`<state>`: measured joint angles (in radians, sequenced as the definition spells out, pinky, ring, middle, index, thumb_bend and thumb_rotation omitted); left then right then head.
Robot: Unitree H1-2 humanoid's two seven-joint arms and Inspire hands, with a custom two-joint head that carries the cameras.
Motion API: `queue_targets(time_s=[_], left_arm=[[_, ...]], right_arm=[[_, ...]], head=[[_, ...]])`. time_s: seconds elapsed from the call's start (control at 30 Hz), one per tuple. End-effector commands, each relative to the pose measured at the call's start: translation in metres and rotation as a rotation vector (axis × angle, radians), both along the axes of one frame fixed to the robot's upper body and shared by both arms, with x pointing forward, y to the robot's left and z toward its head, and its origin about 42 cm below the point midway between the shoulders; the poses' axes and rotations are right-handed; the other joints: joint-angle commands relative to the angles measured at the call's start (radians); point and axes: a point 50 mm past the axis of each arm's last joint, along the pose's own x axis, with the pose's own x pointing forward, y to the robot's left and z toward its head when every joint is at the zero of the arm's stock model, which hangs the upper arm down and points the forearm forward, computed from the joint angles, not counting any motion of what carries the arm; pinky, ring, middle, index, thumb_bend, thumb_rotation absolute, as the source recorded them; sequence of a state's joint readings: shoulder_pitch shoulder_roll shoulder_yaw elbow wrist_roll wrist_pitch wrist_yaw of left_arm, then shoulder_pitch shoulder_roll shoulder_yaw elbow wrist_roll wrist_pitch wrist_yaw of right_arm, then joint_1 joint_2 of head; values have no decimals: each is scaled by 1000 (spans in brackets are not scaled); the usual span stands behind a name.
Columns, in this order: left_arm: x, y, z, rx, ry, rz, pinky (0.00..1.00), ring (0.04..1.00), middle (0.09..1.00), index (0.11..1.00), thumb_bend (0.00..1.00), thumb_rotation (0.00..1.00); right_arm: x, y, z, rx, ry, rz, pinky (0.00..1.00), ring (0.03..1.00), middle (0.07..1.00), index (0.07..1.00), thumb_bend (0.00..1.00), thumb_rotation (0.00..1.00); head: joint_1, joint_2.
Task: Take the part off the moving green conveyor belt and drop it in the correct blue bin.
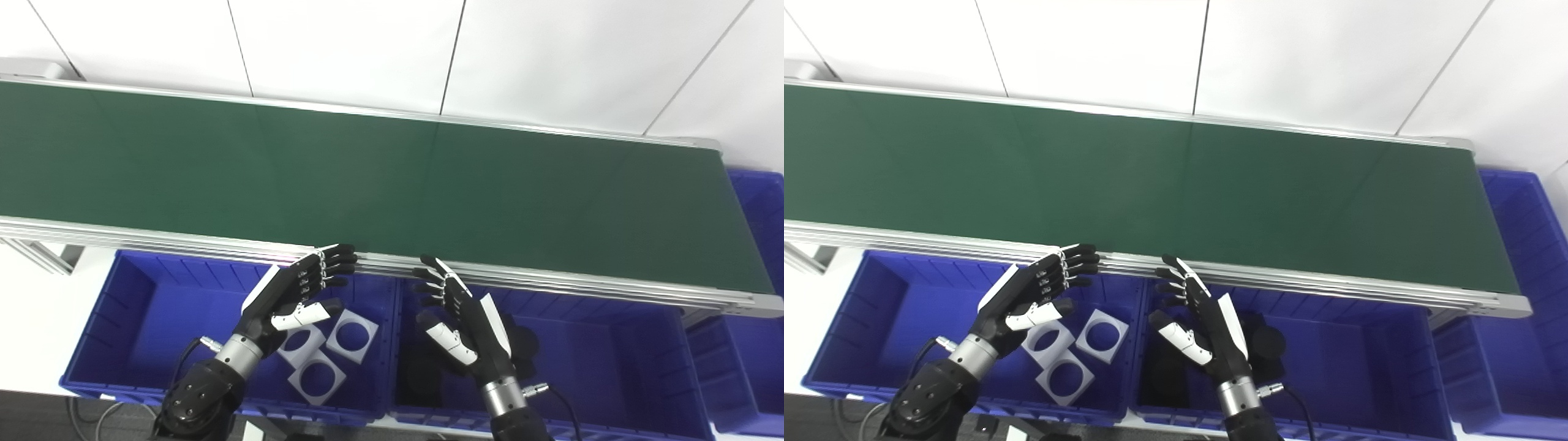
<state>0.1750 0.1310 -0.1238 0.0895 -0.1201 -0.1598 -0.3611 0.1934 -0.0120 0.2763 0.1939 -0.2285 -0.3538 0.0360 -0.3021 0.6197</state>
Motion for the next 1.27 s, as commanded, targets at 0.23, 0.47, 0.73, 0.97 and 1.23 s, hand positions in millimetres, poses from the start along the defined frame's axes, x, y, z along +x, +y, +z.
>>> queue_targets(time_s=[0.23,0.47,0.73,0.97,1.23], left_arm=[[6,9,8,-22,-86,13,777,815,823,818,839,503],[6,12,4,-37,-73,11,777,805,807,824,819,471],[7,16,3,-16,-94,10,759,794,806,815,865,505],[7,23,0,-35,-54,19,785,819,813,827,913,500],[7,25,-2,-53,-36,23,786,808,805,826,875,478]], right_arm=[[11,14,10,44,-78,8,683,755,820,881,764,789],[12,15,8,37,-89,10,669,748,817,882,755,797],[13,18,7,47,-76,10,682,757,819,882,763,801],[15,25,3,42,-70,12,676,749,814,878,769,788],[17,27,2,36,-89,14,676,752,818,880,752,794]], head=[[-92,-20],[-57,-19],[-109,-30],[-182,-52],[-141,-47]])
